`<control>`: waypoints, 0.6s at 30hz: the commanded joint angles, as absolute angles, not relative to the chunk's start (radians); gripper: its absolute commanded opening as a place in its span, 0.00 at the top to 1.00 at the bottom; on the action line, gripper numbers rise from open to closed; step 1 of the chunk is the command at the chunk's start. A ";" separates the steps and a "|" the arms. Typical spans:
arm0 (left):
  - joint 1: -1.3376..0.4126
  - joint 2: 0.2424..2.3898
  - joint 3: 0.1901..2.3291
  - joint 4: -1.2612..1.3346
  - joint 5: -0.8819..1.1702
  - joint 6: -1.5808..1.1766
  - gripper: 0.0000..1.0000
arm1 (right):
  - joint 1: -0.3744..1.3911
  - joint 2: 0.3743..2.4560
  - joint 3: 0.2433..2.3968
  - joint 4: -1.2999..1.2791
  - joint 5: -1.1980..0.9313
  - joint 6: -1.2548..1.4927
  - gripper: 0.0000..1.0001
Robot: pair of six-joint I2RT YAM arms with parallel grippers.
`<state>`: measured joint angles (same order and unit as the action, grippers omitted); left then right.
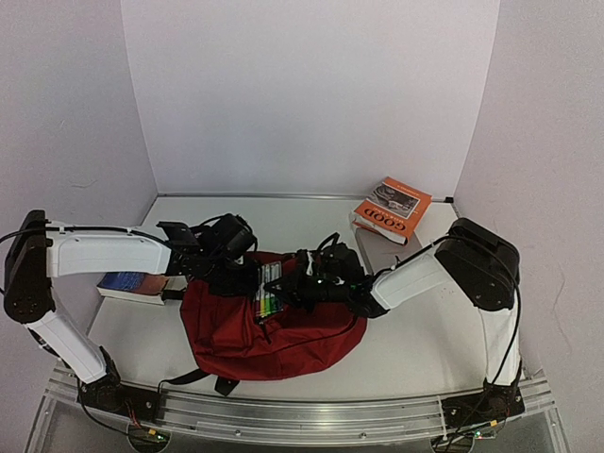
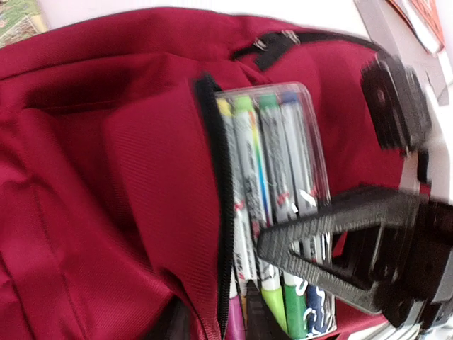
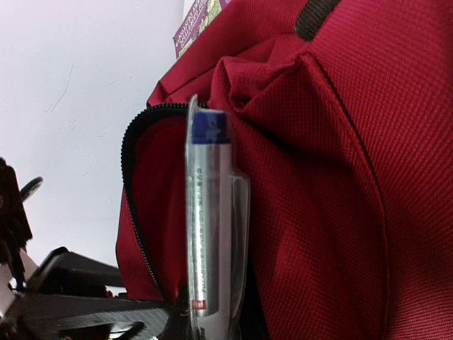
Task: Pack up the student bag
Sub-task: Place the stationery in the student bag.
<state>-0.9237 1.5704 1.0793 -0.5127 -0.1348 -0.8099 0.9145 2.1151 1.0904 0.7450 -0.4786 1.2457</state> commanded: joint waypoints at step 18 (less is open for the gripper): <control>-0.917 1.776 1.437 -0.718 -0.394 -0.579 0.41 | 0.962 2.055 1.053 0.773 -0.490 1.235 1.00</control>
<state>-0.9193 1.7219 1.3738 -0.6363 -0.3238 -0.6192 0.9393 2.1071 1.0504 0.7598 -0.4660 1.2419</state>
